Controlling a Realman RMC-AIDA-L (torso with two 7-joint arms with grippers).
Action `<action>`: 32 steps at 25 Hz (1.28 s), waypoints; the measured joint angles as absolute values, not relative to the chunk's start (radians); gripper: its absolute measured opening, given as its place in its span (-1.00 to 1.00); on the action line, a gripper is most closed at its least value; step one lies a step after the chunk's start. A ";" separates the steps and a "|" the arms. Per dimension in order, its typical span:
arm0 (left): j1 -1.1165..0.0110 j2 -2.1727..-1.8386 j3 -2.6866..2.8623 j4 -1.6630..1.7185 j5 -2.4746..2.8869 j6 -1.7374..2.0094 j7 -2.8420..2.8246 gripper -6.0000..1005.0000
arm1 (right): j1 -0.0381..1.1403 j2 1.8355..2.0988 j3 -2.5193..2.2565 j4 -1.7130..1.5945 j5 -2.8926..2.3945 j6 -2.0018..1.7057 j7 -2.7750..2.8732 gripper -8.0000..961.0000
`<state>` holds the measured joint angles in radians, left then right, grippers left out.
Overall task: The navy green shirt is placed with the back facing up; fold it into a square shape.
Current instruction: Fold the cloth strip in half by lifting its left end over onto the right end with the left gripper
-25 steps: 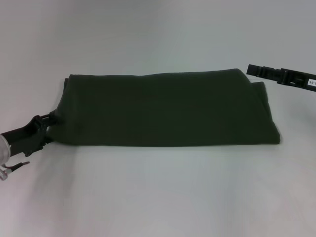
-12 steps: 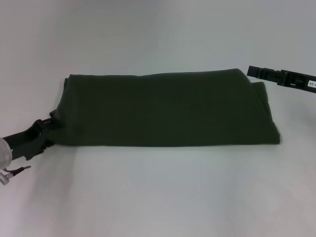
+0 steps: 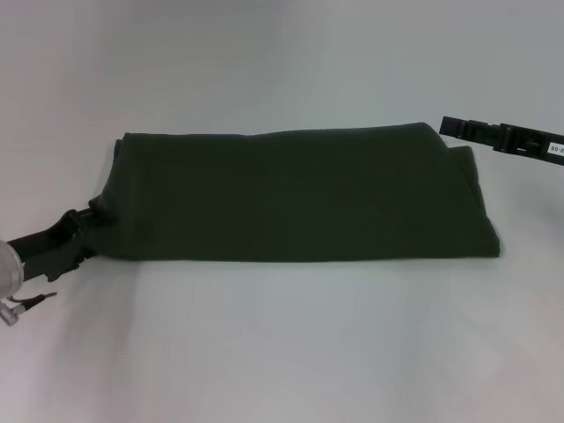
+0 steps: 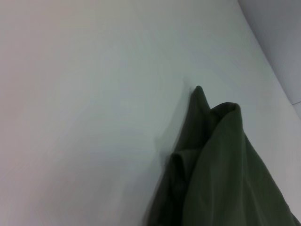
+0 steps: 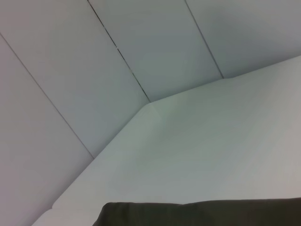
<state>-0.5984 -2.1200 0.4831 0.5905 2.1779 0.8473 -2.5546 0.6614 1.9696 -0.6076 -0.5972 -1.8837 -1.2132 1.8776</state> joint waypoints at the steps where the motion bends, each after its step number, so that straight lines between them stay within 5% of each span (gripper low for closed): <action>1: -0.601 -2.120 0.483 0.591 2.178 0.846 -2.554 0.35 | 0.662 1.970 -0.608 -0.597 -1.884 -1.213 1.878 0.54; 32: -0.612 -2.118 0.485 0.568 2.180 0.808 -2.450 0.30 | 0.664 1.974 -0.607 -0.597 -1.884 -1.204 1.877 0.53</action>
